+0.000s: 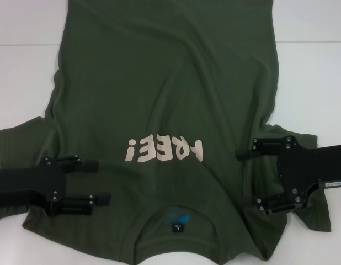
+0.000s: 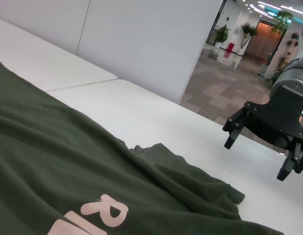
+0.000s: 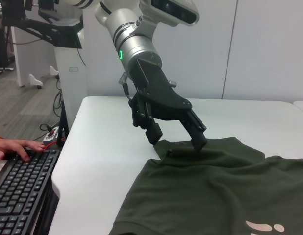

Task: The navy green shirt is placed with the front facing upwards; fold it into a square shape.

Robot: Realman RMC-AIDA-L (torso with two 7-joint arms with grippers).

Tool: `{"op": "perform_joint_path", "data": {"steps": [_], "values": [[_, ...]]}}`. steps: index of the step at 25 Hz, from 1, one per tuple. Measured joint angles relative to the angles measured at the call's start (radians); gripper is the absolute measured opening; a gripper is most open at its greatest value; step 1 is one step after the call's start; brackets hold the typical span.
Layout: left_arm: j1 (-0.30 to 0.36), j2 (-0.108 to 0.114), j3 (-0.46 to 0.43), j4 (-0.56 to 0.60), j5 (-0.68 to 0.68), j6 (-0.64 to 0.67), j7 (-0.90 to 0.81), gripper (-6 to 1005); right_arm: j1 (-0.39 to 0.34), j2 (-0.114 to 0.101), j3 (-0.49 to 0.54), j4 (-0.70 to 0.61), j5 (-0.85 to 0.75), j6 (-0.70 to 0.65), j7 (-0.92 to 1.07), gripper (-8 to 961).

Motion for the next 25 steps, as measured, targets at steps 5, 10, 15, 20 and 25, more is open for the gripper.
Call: {"op": "perform_joint_path", "data": {"steps": [5,10,15,20,25], "values": [[0.0,0.0,0.002,0.001,0.004,-0.001,-0.004,908,0.0,0.0,0.003,0.002,0.001,0.009,0.0,857],[0.0,0.0,0.004,0.002,0.008,-0.003,-0.004,907,0.0,0.001,0.001,0.004,0.002,0.016,0.0,857],[0.001,0.0,0.001,0.003,0.008,-0.003,0.0,908,0.005,0.001,0.002,0.015,0.002,0.017,-0.001,857],[0.002,0.0,0.001,0.015,0.007,-0.004,-0.023,908,0.006,0.002,0.003,0.016,0.002,0.02,-0.003,857],[-0.001,-0.001,0.006,0.032,0.006,0.008,-0.085,908,0.0,0.001,0.003,0.016,0.016,0.021,-0.026,857]]}}
